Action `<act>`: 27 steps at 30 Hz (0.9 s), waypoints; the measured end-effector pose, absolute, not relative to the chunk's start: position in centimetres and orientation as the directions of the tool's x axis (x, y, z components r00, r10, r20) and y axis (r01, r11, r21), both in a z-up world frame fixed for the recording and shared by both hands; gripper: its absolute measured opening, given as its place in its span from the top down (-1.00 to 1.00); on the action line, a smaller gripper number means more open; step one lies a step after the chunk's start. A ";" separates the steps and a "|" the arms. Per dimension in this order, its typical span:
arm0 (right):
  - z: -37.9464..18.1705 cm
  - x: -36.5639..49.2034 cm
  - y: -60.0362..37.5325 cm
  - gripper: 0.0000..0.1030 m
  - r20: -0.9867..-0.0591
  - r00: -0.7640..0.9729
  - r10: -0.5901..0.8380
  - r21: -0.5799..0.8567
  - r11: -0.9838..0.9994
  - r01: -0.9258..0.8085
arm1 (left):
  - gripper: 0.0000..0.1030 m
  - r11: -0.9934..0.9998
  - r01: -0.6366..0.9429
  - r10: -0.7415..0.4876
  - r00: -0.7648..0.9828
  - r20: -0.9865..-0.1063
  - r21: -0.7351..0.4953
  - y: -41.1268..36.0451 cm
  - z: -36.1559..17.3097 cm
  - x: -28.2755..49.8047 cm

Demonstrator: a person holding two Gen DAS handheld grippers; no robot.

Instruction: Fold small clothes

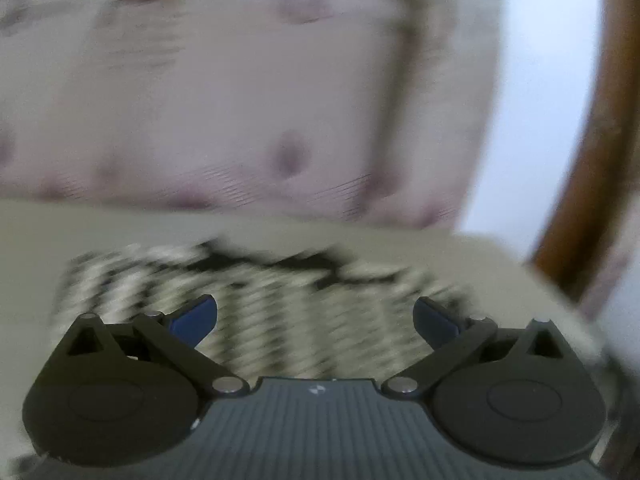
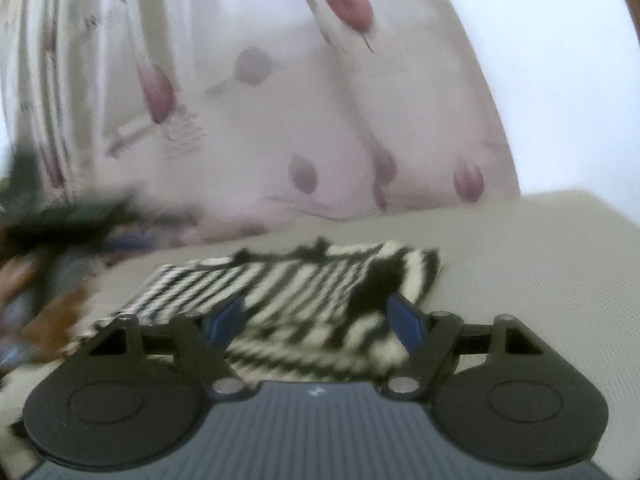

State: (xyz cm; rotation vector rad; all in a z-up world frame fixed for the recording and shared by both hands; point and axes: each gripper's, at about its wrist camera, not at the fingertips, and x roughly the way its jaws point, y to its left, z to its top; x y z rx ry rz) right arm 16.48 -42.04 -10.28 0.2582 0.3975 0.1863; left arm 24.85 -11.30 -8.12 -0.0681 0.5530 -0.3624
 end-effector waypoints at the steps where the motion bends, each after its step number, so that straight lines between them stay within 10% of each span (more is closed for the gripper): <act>1: -10.4 18.1 -42.4 -0.34 -0.373 0.901 0.222 0.280 0.953 -0.119 | -0.97 0.950 0.276 -0.312 0.796 -0.519 -0.148 -9.3 -9.0 24.5; 5: -12.1 24.6 -43.0 -0.12 -0.503 0.850 0.158 0.233 0.971 -0.043 | -0.96 0.983 0.080 -0.163 0.803 -0.574 -0.167 -1.9 -11.8 24.2; 7: -13.5 26.9 -43.3 0.51 -0.564 0.811 0.153 0.248 0.969 -0.010 | -0.96 0.974 0.002 -0.137 0.797 -0.588 -0.225 1.3 -13.0 23.6; 9: -14.1 27.5 -43.3 0.66 -0.577 0.800 0.164 0.263 0.965 -0.008 | -0.95 0.969 -0.057 -0.103 0.793 -0.600 -0.242 3.4 -13.3 22.9; 16: -13.8 26.4 -42.6 0.65 -0.581 0.810 0.083 0.150 0.989 0.006 | -0.95 0.980 -0.056 -0.076 0.785 -0.615 -0.192 6.0 -12.8 20.9; 27: -12.5 7.0 -42.9 0.48 -0.583 0.760 0.286 0.403 0.915 -0.036 | -0.93 0.963 0.148 -0.264 0.684 -0.680 -0.225 6.1 -12.4 14.7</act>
